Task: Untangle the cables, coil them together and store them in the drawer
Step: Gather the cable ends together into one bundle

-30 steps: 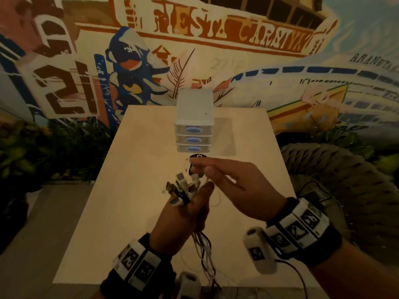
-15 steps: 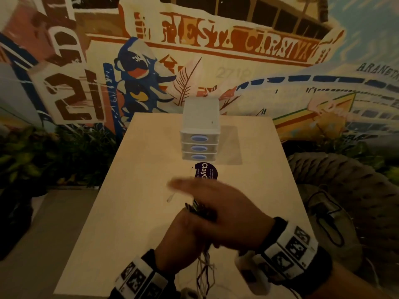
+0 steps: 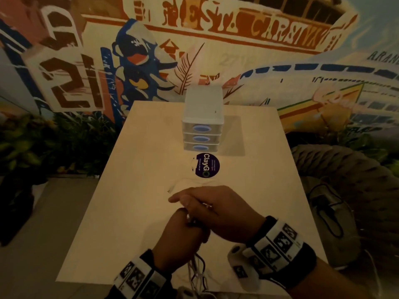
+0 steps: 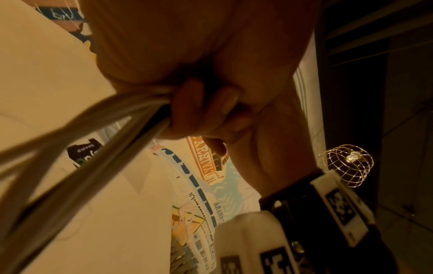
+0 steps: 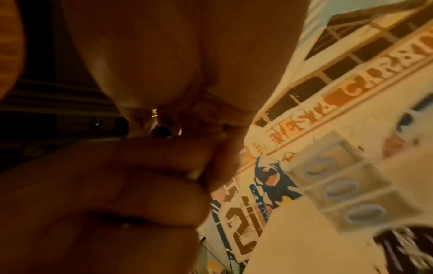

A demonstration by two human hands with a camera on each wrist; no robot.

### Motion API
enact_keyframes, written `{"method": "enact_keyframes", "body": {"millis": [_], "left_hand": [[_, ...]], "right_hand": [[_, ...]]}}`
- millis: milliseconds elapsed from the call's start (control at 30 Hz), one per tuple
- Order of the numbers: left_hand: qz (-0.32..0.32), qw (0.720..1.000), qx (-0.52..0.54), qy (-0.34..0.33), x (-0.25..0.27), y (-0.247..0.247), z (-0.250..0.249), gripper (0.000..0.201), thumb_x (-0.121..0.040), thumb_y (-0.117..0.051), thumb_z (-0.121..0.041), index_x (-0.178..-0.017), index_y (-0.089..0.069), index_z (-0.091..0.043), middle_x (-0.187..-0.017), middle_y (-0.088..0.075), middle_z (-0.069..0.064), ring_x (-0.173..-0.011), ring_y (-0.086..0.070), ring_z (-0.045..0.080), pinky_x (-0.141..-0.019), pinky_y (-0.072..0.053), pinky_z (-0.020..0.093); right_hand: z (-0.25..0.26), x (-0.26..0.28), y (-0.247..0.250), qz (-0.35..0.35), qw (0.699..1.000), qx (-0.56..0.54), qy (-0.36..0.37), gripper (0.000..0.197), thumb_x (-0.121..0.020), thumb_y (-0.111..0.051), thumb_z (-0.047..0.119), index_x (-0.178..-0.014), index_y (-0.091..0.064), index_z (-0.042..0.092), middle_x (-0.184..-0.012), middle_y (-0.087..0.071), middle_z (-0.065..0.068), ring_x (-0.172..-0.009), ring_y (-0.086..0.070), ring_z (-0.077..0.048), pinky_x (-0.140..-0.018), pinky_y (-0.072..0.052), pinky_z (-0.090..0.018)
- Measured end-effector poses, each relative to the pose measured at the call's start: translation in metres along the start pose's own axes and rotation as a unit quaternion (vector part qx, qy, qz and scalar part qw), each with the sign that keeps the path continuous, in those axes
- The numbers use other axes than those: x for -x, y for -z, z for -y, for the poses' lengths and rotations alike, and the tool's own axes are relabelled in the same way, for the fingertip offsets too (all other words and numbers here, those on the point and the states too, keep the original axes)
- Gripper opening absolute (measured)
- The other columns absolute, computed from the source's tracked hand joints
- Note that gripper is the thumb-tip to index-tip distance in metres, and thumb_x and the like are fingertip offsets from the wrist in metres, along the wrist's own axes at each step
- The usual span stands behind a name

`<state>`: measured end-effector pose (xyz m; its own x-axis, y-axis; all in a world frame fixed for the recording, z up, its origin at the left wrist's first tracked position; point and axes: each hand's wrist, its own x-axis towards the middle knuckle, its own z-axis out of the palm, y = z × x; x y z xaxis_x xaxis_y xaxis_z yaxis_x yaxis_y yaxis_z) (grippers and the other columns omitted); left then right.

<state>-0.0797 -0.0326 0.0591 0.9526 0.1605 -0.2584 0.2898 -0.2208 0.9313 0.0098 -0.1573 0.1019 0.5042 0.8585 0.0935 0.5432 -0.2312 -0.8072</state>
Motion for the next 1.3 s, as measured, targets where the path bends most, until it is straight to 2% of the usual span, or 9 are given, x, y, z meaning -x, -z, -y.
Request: {"method": "enact_keyframes", "body": {"millis": [67,133,333,533,733,900,1033,1133,1300], "left_hand": [[0.003,0.998,0.050,0.045,-0.001,0.004,0.001,0.032,-0.101,-0.061,-0.024,-0.073,-0.070,-0.036,-0.061,-0.049,-0.006,-0.052,-0.042,0.014,-0.057,-0.044,0.036],[-0.001,0.994,0.084,0.064,-0.001,0.011,0.000,0.035,-0.101,-0.060,-0.032,-0.067,-0.067,-0.026,-0.053,-0.039,-0.005,-0.046,-0.033,0.014,-0.050,-0.034,0.031],[-0.038,0.978,0.165,0.119,0.000,0.033,0.018,0.049,-0.101,-0.057,-0.028,-0.054,-0.048,-0.022,-0.051,-0.029,0.000,-0.043,-0.023,0.015,-0.043,-0.026,0.025],[-0.044,0.969,0.193,0.150,-0.004,0.049,0.037,0.050,-0.098,-0.060,-0.029,-0.050,-0.048,-0.026,-0.052,-0.028,0.002,-0.044,-0.022,0.016,-0.049,-0.024,0.029],[-0.032,0.967,0.193,0.166,-0.011,0.061,0.055,0.045,-0.095,-0.061,-0.034,-0.052,-0.049,-0.026,-0.054,-0.028,0.003,-0.046,-0.022,0.018,-0.048,-0.026,0.031],[-0.017,0.968,0.184,0.171,-0.018,0.066,0.065,0.044,-0.098,-0.060,-0.034,-0.056,-0.051,-0.023,-0.055,-0.029,0.006,-0.045,-0.023,0.019,-0.048,-0.027,0.030],[-0.020,0.968,0.181,0.170,-0.024,0.067,0.071,0.041,-0.099,-0.059,-0.033,-0.061,-0.052,-0.018,-0.054,-0.030,0.005,-0.045,-0.025,0.018,-0.047,-0.029,0.028],[-0.021,0.970,0.174,0.171,-0.028,0.065,0.073,0.039,-0.099,-0.058,-0.033,-0.067,-0.053,-0.013,-0.052,-0.031,0.003,-0.045,-0.025,0.017,-0.046,-0.028,0.028],[-0.026,0.968,0.183,0.171,-0.036,0.056,0.077,0.036,-0.101,-0.055,-0.034,-0.075,-0.057,-0.009,-0.052,-0.030,0.002,-0.044,-0.022,0.017,-0.046,-0.026,0.028]], "right_hand": [[-0.019,-0.003,-0.001,-0.024,0.997,-0.068,-0.029,0.038,-0.107,-0.034,0.045,-0.137,-0.058,0.038,-0.131,-0.065,0.016,-0.117,-0.061,0.001,-0.097,-0.050,-0.024],[-0.053,-0.008,-0.005,-0.067,0.987,-0.106,-0.104,0.041,-0.106,-0.033,0.049,-0.136,-0.058,0.036,-0.127,-0.064,0.017,-0.109,-0.064,-0.001,-0.089,-0.052,-0.023],[-0.172,-0.049,-0.027,0.008,0.947,0.124,-0.297,0.027,-0.096,-0.061,0.026,-0.122,-0.064,0.023,-0.123,-0.061,-0.003,-0.097,-0.058,-0.017,-0.099,-0.048,-0.039],[-0.186,-0.110,-0.054,0.101,0.941,0.187,-0.263,0.051,-0.092,-0.061,0.024,-0.141,-0.048,0.032,-0.143,-0.048,-0.004,-0.130,-0.049,-0.028,-0.110,-0.042,-0.046],[-0.190,-0.158,-0.099,0.182,0.917,0.294,-0.198,0.055,-0.098,-0.057,0.029,-0.150,-0.039,0.033,-0.147,-0.044,-0.005,-0.131,-0.046,-0.031,-0.109,-0.040,-0.048],[-0.206,-0.161,-0.107,0.165,0.892,0.370,-0.202,0.023,-0.098,-0.059,0.039,-0.118,-0.057,0.029,-0.122,-0.054,-0.004,-0.117,-0.049,-0.031,-0.095,-0.043,-0.047],[-0.209,-0.160,-0.106,0.164,0.880,0.402,-0.195,0.026,-0.102,-0.050,0.041,-0.117,-0.058,0.022,-0.119,-0.058,-0.004,-0.115,-0.052,-0.029,-0.091,-0.042,-0.044],[-0.205,-0.160,-0.093,0.122,0.907,0.334,-0.225,0.021,-0.104,-0.047,0.034,-0.115,-0.056,0.019,-0.116,-0.063,-0.005,-0.103,-0.057,-0.026,-0.086,-0.043,-0.041],[-0.173,-0.140,-0.038,-0.070,0.956,0.042,-0.281,0.004,-0.100,-0.055,0.028,-0.099,-0.057,0.025,-0.089,-0.073,0.006,-0.078,-0.070,-0.014,-0.071,-0.057,-0.034]]}}
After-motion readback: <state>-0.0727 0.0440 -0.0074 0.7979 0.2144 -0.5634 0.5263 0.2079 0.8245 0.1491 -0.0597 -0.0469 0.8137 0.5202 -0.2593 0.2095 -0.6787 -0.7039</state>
